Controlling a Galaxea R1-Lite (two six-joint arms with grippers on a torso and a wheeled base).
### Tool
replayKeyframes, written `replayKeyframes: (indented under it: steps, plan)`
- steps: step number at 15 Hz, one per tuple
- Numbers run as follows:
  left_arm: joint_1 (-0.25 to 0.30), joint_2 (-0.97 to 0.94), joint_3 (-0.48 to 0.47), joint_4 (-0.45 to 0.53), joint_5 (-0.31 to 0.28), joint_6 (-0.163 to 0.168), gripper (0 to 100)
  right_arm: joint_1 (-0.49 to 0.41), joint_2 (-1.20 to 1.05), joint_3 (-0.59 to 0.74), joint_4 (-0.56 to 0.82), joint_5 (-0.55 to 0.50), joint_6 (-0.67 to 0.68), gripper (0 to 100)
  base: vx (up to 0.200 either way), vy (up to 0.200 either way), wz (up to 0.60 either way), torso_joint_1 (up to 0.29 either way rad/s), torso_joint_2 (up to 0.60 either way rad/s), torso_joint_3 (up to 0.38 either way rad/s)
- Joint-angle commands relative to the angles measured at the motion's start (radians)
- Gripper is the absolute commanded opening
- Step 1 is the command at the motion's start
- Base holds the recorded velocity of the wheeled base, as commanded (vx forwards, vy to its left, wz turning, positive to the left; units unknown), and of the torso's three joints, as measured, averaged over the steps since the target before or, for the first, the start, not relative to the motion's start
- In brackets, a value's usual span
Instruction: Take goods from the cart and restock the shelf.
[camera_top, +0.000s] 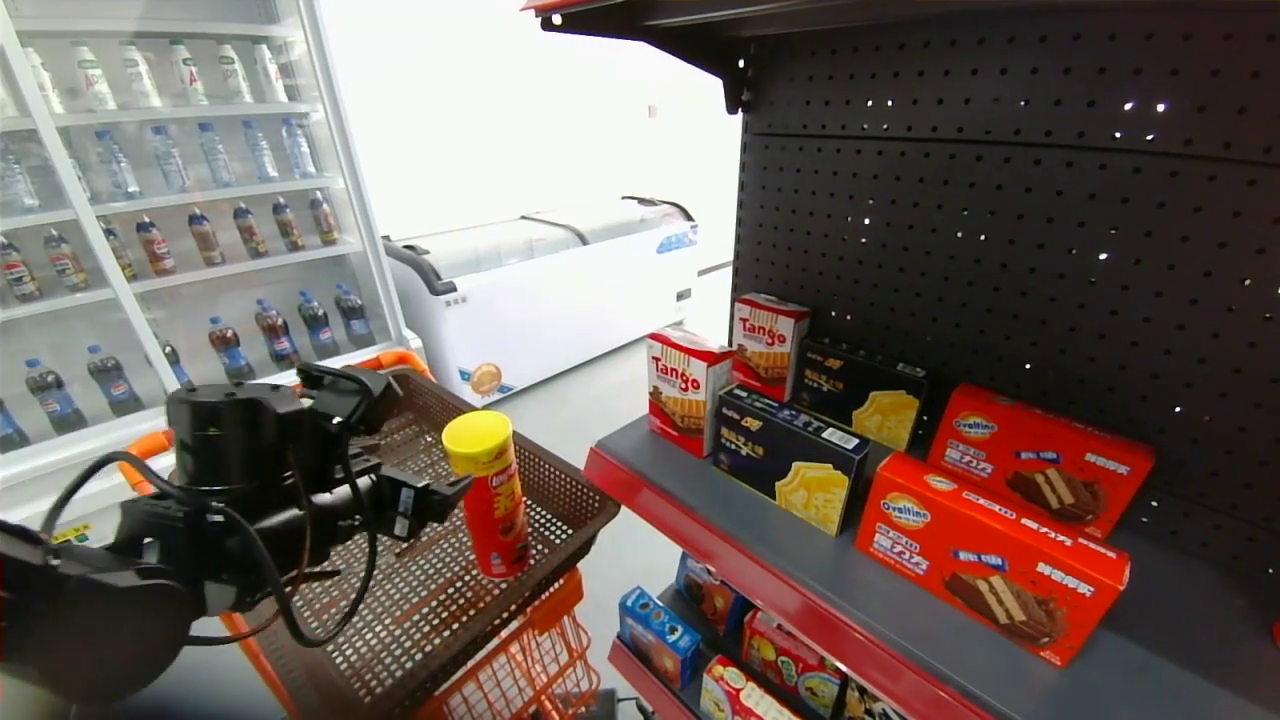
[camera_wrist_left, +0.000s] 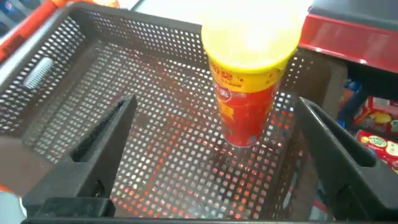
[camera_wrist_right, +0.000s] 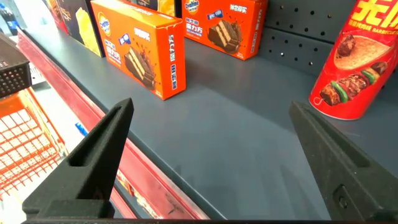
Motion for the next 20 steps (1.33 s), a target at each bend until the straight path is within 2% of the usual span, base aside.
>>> replayKeyframes:
  steps: [1,3,4,5,8,12,14,19,20]
  plan:
    - [-0.053,0.192,-0.083,-0.032,0.057,-0.048,100,0.0,0.0,0.0,0.0,0.0,0.0,100,0.0,0.0,0.0,0.0,0.0,0.0]
    - [-0.09,0.264,-0.12,-0.033,0.123,-0.1,100,0.0,0.0,0.0,0.0,0.0,0.0,100,0.0,0.0,0.0,0.0,0.0,0.0]
    - [-0.099,0.283,-0.122,-0.039,0.124,-0.109,100,0.0,0.0,0.0,0.0,0.0,0.0,100,0.0,0.0,0.0,0.0,0.0,0.0]
    - [-0.1,0.298,-0.119,-0.058,0.126,-0.109,100,0.0,0.0,0.0,0.0,0.0,0.0,100,0.0,0.0,0.0,0.0,0.0,0.0]
    - [-0.099,0.379,-0.126,-0.197,0.126,-0.109,100,0.0,0.0,0.0,0.0,0.0,0.0,100,0.0,0.0,0.0,0.0,0.0,0.0]
    - [-0.1,0.452,-0.142,-0.268,0.141,-0.106,100,0.0,0.0,0.0,0.0,0.0,0.0,100,0.0,0.0,0.0,0.0,0.0,0.0]
    - [-0.122,0.494,-0.159,-0.365,0.141,-0.106,100,0.0,0.0,0.0,0.0,0.0,0.0,100,0.0,0.0,0.0,0.0,0.0,0.0]
    - [-0.12,0.507,-0.149,-0.377,0.141,-0.104,100,0.0,0.0,0.0,0.0,0.0,0.0,100,0.0,0.0,0.0,0.0,0.0,0.0]
    - [-0.119,0.505,-0.153,-0.378,0.141,-0.103,0,0.0,0.0,0.0,0.0,0.0,0.0,100,0.0,0.0,0.0,0.0,0.0,0.0]
